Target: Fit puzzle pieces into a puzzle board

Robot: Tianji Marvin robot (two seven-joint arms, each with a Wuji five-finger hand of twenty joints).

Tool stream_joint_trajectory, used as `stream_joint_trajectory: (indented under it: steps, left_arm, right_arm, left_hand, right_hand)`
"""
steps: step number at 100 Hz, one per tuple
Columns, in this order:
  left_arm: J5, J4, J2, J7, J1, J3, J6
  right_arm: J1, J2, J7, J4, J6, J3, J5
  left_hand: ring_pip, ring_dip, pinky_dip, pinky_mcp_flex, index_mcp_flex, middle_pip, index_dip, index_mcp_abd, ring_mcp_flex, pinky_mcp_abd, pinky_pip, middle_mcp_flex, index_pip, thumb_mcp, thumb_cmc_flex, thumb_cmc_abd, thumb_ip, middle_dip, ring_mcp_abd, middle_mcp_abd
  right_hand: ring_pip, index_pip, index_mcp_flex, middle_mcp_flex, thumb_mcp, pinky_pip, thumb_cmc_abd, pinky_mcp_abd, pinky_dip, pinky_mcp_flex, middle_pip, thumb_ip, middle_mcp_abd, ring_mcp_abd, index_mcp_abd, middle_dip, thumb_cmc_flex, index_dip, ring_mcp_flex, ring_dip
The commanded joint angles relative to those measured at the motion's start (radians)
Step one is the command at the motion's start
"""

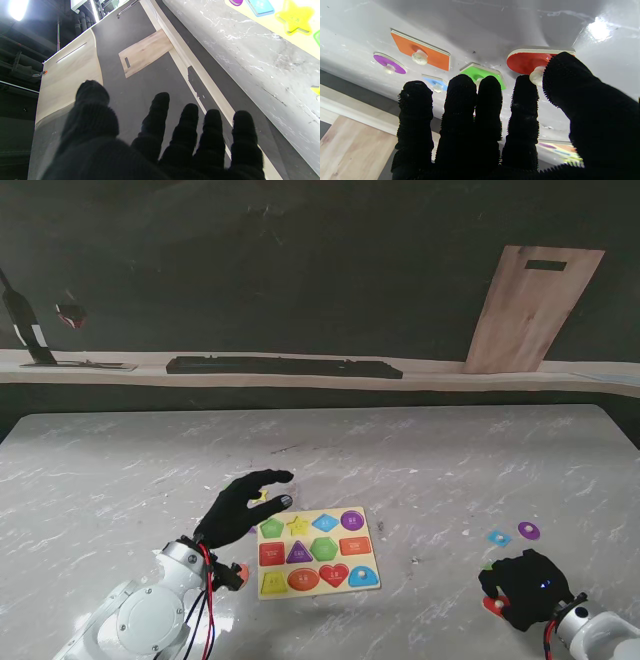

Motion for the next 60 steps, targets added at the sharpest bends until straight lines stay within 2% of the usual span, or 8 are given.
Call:
stream_joint_trajectory:
  steps: [1, 8, 22, 44, 60]
  left_arm:
    - [-0.003, -0.004, -0.002, -0.001, 0.002, -0.001, 0.002]
    - [-0.004, -0.004, -0.001, -0.003, 0.001, 0.000, 0.003]
    - [-0.003, -0.003, -0.002, -0.002, 0.001, 0.000, 0.004]
    - [0.000, -0.005, -0.004, 0.007, 0.002, 0.001, 0.008]
    - [0.001, -0.006, -0.004, 0.009, 0.003, 0.000, 0.007]
  right_arm:
    - [-0.006, 0.001, 0.005, 0.001, 0.003, -0.005, -0.002]
    - [-0.005, 0.001, 0.008, 0.003, 0.006, -0.008, 0.000]
    - [0.002, 0.001, 0.011, 0.012, 0.005, -0.017, 0.009]
    - [0.006, 0.003, 0.010, 0.009, -0.022, -0.016, 0.006]
    - [0.006, -0.001, -0.023, -0.008, -0.035, -0.011, 0.017]
  left_hand:
    - [-0.026, 0.006, 0.018, -0.008, 0.021, -0.014, -0.005, -0.029, 0.032, 0.009, -0.008, 0.013, -0.018, -0.030, 0.009, 0.023, -0.013, -0.006, -0.021, -0.021]
    - [-0.026, 0.006, 0.018, -0.008, 0.021, -0.014, -0.005, -0.027, 0.032, 0.010, -0.008, 0.011, -0.018, -0.029, 0.010, 0.024, -0.012, -0.006, -0.019, -0.019]
    - [-0.025, 0.006, 0.018, -0.008, 0.020, -0.015, -0.006, -0.027, 0.031, 0.009, -0.008, 0.007, -0.019, -0.029, 0.011, 0.025, -0.012, -0.007, -0.019, -0.020]
    - [-0.024, 0.007, 0.018, -0.009, 0.022, -0.016, -0.005, -0.027, 0.029, 0.010, -0.005, -0.004, -0.019, -0.029, 0.012, 0.026, -0.013, -0.008, -0.019, -0.017]
    - [-0.023, 0.008, 0.018, -0.008, 0.021, -0.015, -0.005, -0.027, 0.029, 0.009, -0.004, -0.006, -0.019, -0.030, 0.012, 0.026, -0.013, -0.008, -0.019, -0.017]
  right_hand:
    - [0.029, 0.054, 0.032, 0.052, -0.007, 0.033, -0.017, 0.006, 0.023, 0.017, 0.009, -0.042, -0.037, 0.005, -0.056, -0.015, 0.040, -0.026, 0.030, 0.014]
    - [0.028, 0.097, 0.039, 0.066, -0.022, 0.034, 0.010, 0.007, 0.022, 0.020, 0.012, -0.048, -0.043, 0.007, -0.083, -0.029, 0.060, -0.064, 0.036, 0.012]
    - [0.039, 0.124, 0.101, 0.118, -0.038, 0.045, 0.070, 0.012, 0.023, 0.036, 0.018, -0.052, -0.052, 0.011, -0.114, -0.042, 0.105, -0.070, 0.063, 0.013]
    - [0.047, 0.140, 0.157, 0.170, -0.009, 0.053, 0.040, 0.016, 0.021, 0.059, 0.022, -0.063, -0.051, 0.014, -0.098, -0.061, 0.120, -0.102, 0.096, 0.013]
    - [0.057, 0.147, 0.159, 0.175, 0.002, 0.062, 0.036, 0.020, 0.024, 0.066, 0.031, -0.062, -0.038, 0.014, -0.077, -0.061, 0.120, -0.107, 0.104, 0.017]
